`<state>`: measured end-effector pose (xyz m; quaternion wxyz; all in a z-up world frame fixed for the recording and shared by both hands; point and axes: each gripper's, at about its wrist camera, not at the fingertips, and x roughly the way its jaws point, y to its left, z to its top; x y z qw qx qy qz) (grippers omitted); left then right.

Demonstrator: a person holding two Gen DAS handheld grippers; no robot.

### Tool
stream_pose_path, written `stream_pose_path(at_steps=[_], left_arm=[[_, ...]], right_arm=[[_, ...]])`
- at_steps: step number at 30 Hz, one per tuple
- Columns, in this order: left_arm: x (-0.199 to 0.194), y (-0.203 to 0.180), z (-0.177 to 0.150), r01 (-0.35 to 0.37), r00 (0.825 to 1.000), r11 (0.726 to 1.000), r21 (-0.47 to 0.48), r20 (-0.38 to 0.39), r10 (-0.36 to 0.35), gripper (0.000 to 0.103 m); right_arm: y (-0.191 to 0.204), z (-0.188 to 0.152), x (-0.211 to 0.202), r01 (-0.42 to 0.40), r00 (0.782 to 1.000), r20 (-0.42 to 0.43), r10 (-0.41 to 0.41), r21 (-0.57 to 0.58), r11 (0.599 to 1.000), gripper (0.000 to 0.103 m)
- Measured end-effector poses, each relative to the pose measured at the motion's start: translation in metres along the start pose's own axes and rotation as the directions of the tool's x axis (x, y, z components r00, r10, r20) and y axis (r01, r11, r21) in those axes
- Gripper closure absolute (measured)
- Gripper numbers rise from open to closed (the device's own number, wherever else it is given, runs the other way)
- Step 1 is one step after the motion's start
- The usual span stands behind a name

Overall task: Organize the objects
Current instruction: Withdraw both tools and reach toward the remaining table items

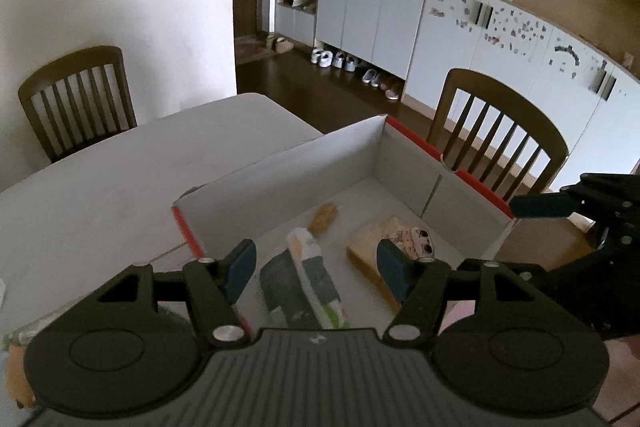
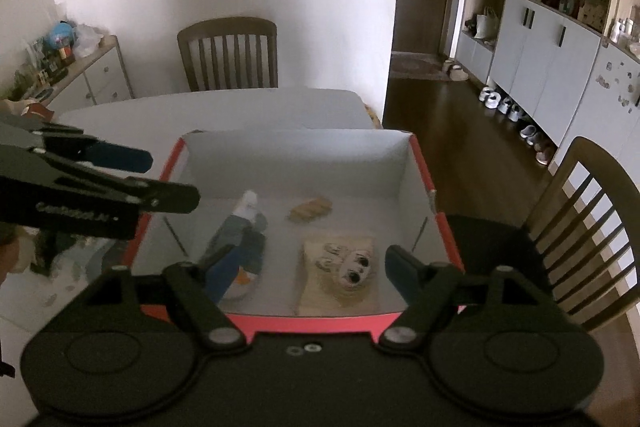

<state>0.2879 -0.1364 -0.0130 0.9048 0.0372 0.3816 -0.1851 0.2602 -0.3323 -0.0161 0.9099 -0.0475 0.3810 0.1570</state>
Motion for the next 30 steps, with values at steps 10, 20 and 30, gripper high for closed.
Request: stream_pose_path(at_steps=[10, 20, 30], left_arm=[[-0.045, 0.045, -0.032, -0.003, 1.000, 0.999, -0.036, 0.024, 0.003, 0.020], [-0.076, 0.104, -0.069, 0.005, 1.000, 0.995, -0.101, 0.028, -0.002, 0.010], [-0.099, 0.156, -0.113, -0.031, 0.999, 0.991, -0.130, 0.033, 0.035, 0.000]], right_arm=[[0.057, -0.005, -0.008, -0.030, 0.999, 0.026, 0.030, 0.022, 0.999, 0.002], [0.114, -0.008, -0.007, -0.045, 0.999, 0.027, 0.043, 0.063, 0.997, 0.000], [0.169, -0.011, 0.004, -0.045, 0.999, 0.005, 0.045, 0.038, 0.998, 0.000]])
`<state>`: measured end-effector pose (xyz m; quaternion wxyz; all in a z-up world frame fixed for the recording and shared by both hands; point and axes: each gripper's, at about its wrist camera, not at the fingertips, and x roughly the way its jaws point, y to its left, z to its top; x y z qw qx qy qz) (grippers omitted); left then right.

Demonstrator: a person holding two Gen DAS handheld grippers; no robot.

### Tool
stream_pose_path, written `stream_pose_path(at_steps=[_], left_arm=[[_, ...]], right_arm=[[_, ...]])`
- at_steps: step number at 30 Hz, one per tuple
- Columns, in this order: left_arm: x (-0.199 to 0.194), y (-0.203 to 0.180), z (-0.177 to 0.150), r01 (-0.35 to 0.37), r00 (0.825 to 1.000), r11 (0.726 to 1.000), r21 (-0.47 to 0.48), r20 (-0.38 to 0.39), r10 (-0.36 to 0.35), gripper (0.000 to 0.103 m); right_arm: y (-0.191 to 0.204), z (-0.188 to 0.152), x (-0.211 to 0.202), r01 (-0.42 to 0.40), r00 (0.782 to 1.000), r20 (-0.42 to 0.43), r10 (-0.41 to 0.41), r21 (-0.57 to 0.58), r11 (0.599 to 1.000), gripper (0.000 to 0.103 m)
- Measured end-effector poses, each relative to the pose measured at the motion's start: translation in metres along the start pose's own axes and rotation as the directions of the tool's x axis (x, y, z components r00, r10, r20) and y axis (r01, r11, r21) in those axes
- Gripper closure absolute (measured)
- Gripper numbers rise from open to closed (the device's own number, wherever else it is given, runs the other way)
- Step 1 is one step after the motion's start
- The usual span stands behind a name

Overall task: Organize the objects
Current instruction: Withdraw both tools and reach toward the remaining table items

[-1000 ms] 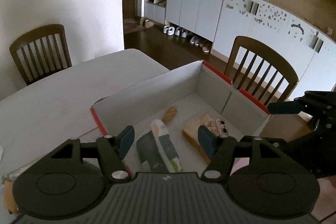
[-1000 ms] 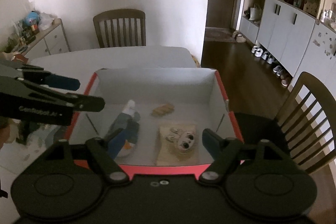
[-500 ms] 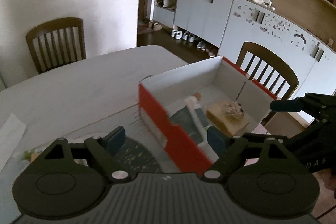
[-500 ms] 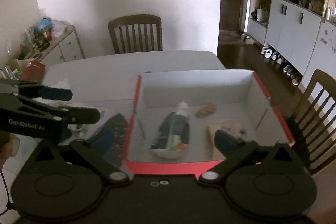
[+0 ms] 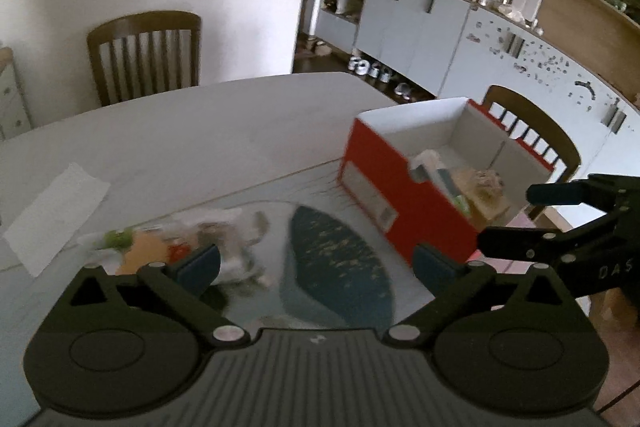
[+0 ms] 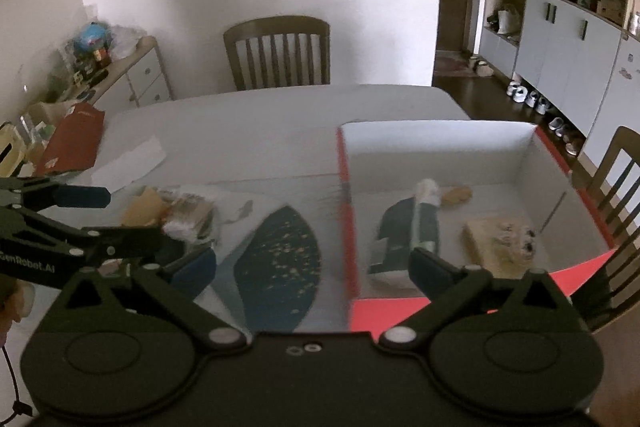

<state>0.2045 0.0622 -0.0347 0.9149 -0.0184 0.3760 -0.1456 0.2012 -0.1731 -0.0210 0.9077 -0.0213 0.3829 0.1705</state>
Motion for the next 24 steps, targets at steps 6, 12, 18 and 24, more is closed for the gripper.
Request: stream_pose_path(at_steps=[6, 12, 18, 24], left_arm=[[-0.004, 0.037, -0.026, -0.005, 0.999, 0.999, -0.034, -0.034, 0.004, 0.000], [-0.005, 0.073, -0.054, -0.060, 0.996, 0.995, -0.074, -0.070, 0.055, 0.000], [-0.002, 0.104, -0.080, -0.121, 0.988, 0.988, -0.098, -0.109, 0.110, 0.000], [0.008, 0.123, -0.094, -0.186, 0.978, 0.978, -0.093, -0.115, 0.175, 0.000]], right_arm=[[0.029, -0.005, 0.014, -0.009, 1.000, -0.028, 0.008, -0.038, 0.999, 0.001], [0.054, -0.009, 0.030, -0.026, 0.998, -0.057, 0.021, -0.079, 0.997, 0.001], [0.075, -0.012, 0.048, -0.030, 0.996, -0.085, 0.020, -0.122, 0.992, 0.002], [0.089, -0.014, 0.074, -0.034, 0.992, -0.124, 0.016, -0.145, 0.989, 0.005]])
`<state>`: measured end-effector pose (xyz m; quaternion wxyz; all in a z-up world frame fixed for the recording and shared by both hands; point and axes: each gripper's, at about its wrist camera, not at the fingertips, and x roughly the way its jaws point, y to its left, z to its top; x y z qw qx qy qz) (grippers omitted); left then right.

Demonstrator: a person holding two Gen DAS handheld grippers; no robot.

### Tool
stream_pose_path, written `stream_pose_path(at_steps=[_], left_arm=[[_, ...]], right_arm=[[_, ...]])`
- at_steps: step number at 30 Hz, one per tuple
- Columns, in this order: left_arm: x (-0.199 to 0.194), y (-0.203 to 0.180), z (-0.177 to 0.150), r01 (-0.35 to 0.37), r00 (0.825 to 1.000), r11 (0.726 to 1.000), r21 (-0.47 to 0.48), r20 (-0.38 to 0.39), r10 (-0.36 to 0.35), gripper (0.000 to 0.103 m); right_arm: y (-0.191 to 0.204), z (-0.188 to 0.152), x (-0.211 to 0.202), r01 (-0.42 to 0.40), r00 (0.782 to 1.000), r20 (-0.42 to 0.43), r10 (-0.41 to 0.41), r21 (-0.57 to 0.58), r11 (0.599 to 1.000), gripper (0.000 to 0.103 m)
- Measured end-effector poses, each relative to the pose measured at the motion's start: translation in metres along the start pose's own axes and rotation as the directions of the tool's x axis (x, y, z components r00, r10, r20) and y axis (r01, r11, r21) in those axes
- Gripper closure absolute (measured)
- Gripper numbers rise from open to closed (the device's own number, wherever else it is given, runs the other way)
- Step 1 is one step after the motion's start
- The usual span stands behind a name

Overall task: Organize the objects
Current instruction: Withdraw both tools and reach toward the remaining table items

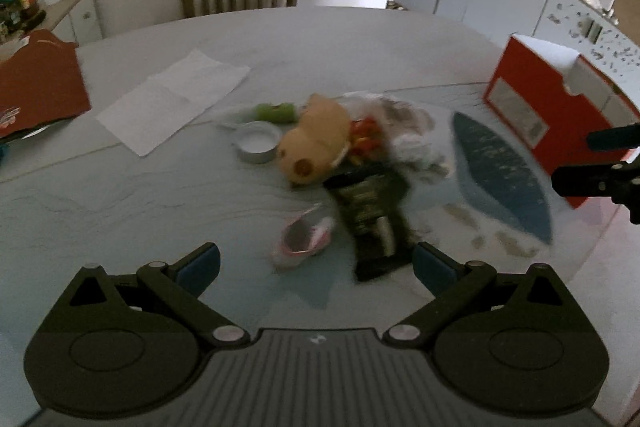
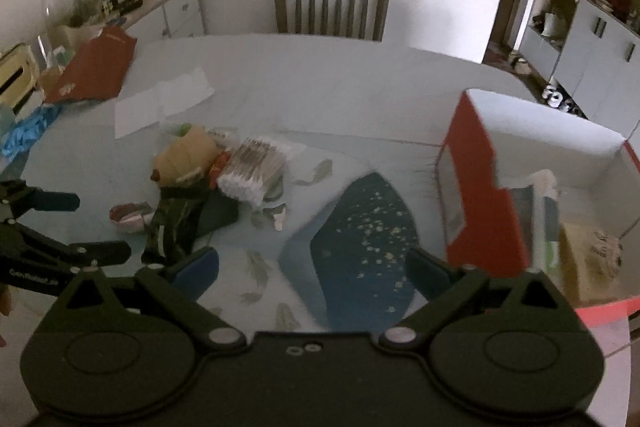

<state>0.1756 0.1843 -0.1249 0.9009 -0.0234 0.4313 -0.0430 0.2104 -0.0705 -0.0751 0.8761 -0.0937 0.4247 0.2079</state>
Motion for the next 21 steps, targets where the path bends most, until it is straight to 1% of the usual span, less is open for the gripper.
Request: stream_pose_path(at_steps=[6, 8, 11, 15, 18, 21], left_arm=[[0.017, 0.015, -0.005, -0.043, 0.999, 0.999, 0.018, 0.011, 0.043, 0.000], [0.022, 0.018, -0.005, -0.047, 0.999, 0.998, 0.037, 0.017, 0.046, 0.000], [0.030, 0.020, -0.008, -0.055, 0.998, 0.996, 0.067, 0.018, 0.054, 0.000], [0.039, 0.019, -0.012, -0.059, 0.998, 0.995, 0.087, 0.009, 0.058, 0.000], [0.041, 0.018, -0.013, -0.066, 0.997, 0.994, 0.092, 0.032, 0.063, 0.000], [0.042, 0.015, -0.011, -0.078, 0.996, 0.991, 0.105, 0.053, 0.072, 0.000]], right_arm=[[0.017, 0.007, 0.017, -0.050, 0.998, -0.022, 0.050, -0.006, 0.999, 0.005], [0.026, 0.009, 0.022, -0.066, 0.997, -0.026, 0.066, -0.018, 0.998, 0.005], [0.040, 0.013, 0.033, -0.066, 0.997, -0.031, 0.065, -0.041, 0.997, 0.005], [0.053, 0.017, 0.046, -0.095, 0.994, -0.060, 0.093, -0.028, 0.995, 0.006], [0.064, 0.019, 0.055, -0.091, 0.993, -0.076, 0.088, -0.040, 0.995, 0.006], [0.071, 0.022, 0.063, -0.106, 0.990, -0.097, 0.103, -0.027, 0.994, 0.008]])
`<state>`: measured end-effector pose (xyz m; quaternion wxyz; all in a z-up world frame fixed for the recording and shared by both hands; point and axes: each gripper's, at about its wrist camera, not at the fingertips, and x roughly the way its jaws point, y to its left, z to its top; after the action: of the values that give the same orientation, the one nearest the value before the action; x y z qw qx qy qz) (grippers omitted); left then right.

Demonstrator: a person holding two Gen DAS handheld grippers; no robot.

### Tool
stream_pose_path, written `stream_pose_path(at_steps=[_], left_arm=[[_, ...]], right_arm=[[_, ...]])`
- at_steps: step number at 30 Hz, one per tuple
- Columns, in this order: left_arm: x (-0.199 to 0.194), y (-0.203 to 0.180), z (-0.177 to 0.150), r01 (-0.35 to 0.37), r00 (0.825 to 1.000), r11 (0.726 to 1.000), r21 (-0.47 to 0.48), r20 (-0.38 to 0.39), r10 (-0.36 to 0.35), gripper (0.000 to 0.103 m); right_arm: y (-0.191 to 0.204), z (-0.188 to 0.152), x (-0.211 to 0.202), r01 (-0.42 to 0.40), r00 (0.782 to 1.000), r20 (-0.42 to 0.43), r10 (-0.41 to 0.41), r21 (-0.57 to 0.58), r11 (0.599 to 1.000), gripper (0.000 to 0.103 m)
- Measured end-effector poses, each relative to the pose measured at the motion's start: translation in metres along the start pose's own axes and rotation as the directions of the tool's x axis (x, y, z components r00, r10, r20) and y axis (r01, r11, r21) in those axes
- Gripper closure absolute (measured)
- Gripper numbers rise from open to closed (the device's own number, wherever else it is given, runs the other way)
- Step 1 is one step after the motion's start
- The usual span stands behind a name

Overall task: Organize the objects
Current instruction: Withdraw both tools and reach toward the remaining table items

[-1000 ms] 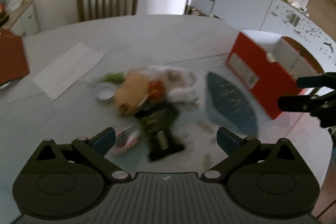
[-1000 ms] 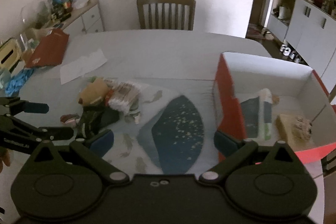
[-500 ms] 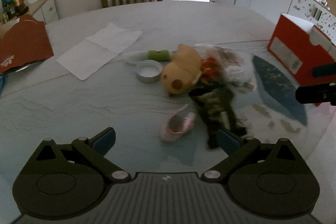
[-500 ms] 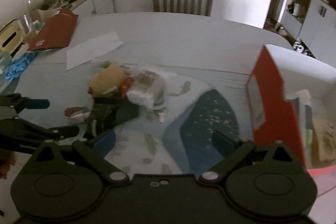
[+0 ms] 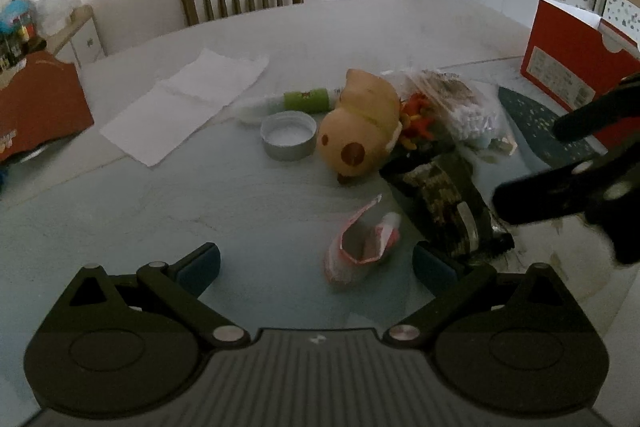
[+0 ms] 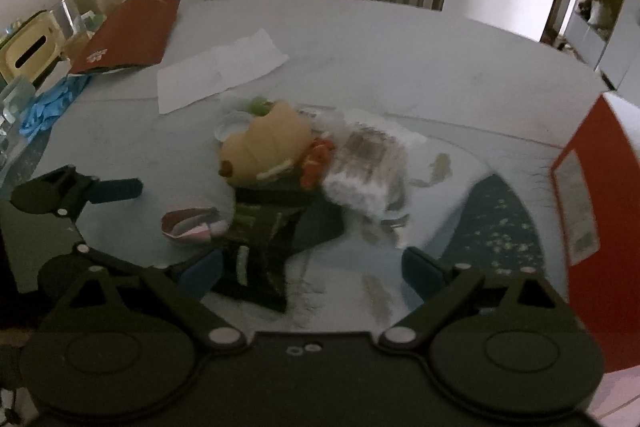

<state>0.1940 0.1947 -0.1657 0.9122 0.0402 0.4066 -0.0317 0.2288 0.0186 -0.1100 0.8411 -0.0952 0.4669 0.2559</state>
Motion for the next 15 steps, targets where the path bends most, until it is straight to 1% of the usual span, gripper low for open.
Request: stream_pose_path(at_steps=[6, 9, 11, 12, 14, 15], left_arm=[[0.003, -0.003, 0.001, 0.012, 1.000, 1.000, 0.002, 0.018, -0.012, 0.001], [0.003, -0.002, 0.002, 0.024, 1.000, 1.000, -0.012, 0.020, -0.023, 0.005], [0.003, -0.003, 0.003, 0.031, 0.999, 0.999, -0.009, 0.026, -0.031, 0.010], [0.002, -0.003, 0.003, 0.035, 0.999, 0.999, -0.005, 0.029, -0.034, 0.011], [0.000, -0.006, 0.003, 0.045, 0.998, 0.999, 0.007, 0.036, -0.046, 0.020], [-0.001, -0.007, 0.002, 0.051, 0.998, 0.999, 0.015, 0.040, -0.051, 0.023]], right_arm=[[0.005, 0.008, 0.017, -0.021, 0.999, -0.042, 0.022, 0.035, 0.999, 0.016], [0.008, 0.012, 0.025, -0.033, 0.998, -0.057, 0.035, 0.038, 0.999, 0.021], [0.010, 0.014, 0.028, -0.029, 0.998, -0.059, 0.031, 0.043, 0.999, 0.023], [0.010, 0.014, 0.030, -0.034, 0.997, -0.064, 0.037, 0.045, 0.998, 0.026], [0.011, 0.016, 0.032, -0.042, 0.997, -0.069, 0.045, 0.049, 0.998, 0.027], [0.011, 0.016, 0.033, -0.043, 0.996, -0.073, 0.047, 0.051, 0.998, 0.028]])
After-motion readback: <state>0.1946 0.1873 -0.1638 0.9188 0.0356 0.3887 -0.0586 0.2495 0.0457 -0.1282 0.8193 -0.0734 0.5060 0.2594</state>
